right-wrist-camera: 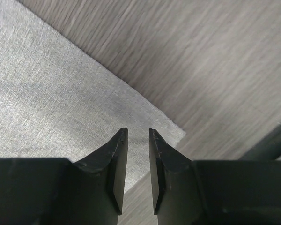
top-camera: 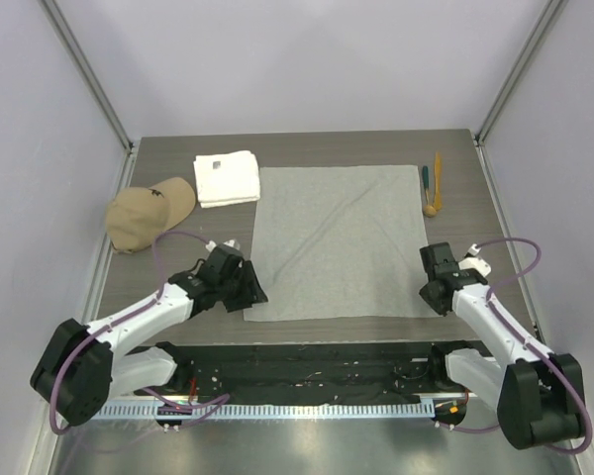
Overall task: Fold the napkin into a case and place the utensils inside
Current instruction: Pick up the flattened napkin from the center of the board.
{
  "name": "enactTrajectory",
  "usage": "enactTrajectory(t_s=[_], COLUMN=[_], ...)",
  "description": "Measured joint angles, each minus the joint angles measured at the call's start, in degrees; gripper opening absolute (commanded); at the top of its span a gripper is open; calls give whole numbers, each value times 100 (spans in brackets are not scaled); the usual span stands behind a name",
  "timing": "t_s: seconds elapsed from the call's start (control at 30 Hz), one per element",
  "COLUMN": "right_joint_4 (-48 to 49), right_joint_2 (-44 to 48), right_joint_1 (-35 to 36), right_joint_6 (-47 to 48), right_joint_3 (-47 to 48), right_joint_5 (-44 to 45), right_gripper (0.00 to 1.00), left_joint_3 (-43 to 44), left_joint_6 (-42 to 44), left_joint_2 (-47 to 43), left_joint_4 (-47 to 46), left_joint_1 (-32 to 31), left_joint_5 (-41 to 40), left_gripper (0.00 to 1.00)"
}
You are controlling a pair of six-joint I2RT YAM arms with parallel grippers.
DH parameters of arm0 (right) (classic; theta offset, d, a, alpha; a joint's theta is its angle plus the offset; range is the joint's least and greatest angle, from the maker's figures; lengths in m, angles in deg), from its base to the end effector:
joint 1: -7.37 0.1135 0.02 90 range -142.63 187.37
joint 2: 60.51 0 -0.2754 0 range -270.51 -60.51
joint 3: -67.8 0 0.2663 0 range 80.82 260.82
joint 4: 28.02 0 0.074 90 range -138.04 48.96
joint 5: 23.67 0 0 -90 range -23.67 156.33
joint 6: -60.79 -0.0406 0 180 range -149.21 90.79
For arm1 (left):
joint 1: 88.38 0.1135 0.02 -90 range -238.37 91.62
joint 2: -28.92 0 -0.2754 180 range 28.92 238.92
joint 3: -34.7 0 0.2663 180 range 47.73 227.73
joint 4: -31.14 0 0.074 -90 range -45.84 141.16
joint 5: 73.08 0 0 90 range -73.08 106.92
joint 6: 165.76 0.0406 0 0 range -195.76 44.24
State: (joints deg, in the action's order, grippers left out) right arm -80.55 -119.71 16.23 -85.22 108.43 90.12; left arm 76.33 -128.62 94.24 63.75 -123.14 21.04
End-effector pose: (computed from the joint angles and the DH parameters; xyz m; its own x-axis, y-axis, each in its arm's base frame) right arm 0.1679 0.0096 0.1601 -0.5324 0.6849 -0.4975 0.7685 0.6375 0.0552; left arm 0.1728 -0.1235 0.1615 -0.8921 -0.3487 -0.2873 -0.1817 0.8591 -0.4784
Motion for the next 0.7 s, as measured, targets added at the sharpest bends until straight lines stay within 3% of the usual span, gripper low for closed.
enactTrajectory(t_s=[0.17, 0.2, 0.33, 0.4, 0.53, 0.7], right_joint_4=[-595, -605, -551, -522, -678, -1056], right_joint_2=[463, 468, 437, 402, 28, -289], right_joint_1=[-9, -11, -15, -20, -129, -402], right_joint_6=[-2, 74, 402, 466, 437, 122], right_joint_3=[343, 472, 1071, 1211, 1235, 1047], right_joint_5=[334, 352, 358, 363, 402, 289], right_gripper=[36, 43, 53, 61, 63, 54], left_joint_3=[584, 713, 1362, 1561, 1519, 1115], left_joint_6=[184, 234, 343, 376, 348, 74], left_joint_2=[-173, -166, 55, 225, 448, 540], left_joint_4=[439, 492, 839, 981, 1309, 1556], left_joint_1=[0, 0, 0, 0, 2, 2], left_joint_5=[-44, -59, -153, -216, -350, -455], left_gripper=[63, 64, 49, 49, 51, 52])
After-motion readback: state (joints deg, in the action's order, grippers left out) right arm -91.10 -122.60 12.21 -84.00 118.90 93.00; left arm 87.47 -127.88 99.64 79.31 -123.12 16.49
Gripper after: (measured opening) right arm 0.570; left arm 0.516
